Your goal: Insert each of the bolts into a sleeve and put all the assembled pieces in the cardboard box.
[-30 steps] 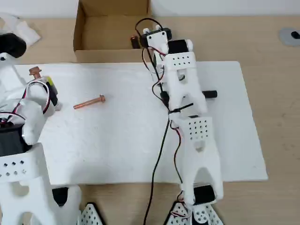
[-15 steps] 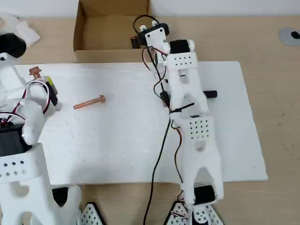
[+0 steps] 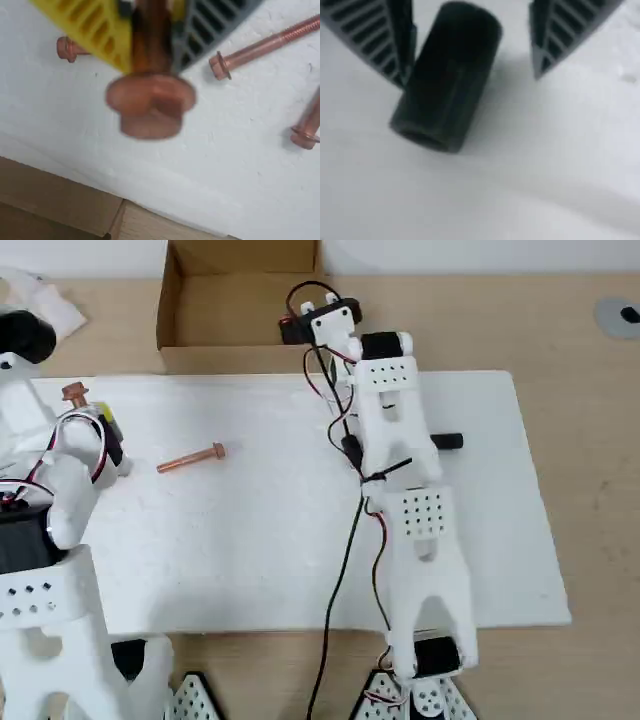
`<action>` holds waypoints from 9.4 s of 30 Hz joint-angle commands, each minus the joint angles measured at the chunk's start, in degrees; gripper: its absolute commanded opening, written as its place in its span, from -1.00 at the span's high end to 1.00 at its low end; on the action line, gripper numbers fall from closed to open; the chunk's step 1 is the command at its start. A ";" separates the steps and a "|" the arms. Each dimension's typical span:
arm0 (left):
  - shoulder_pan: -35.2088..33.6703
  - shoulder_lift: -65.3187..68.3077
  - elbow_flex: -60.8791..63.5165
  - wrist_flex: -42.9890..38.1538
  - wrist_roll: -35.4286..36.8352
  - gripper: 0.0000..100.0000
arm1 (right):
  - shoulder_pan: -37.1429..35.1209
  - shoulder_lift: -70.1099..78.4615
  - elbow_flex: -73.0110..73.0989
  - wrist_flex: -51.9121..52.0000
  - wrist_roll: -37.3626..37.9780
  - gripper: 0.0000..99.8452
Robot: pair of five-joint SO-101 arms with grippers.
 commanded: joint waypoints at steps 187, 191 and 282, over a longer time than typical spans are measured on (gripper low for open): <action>40.44 -32.92 38.42 -41.58 1.67 0.98 | -29.85 -174.64 161.27 -76.13 -10.55 0.98; 40.97 -32.92 38.42 -41.58 1.58 0.98 | -29.76 -174.64 161.27 -76.04 -10.29 0.98; 5.27 -12.26 18.81 -6.15 -11.96 0.99 | -5.58 -6.99 7.43 -62.33 -13.89 0.98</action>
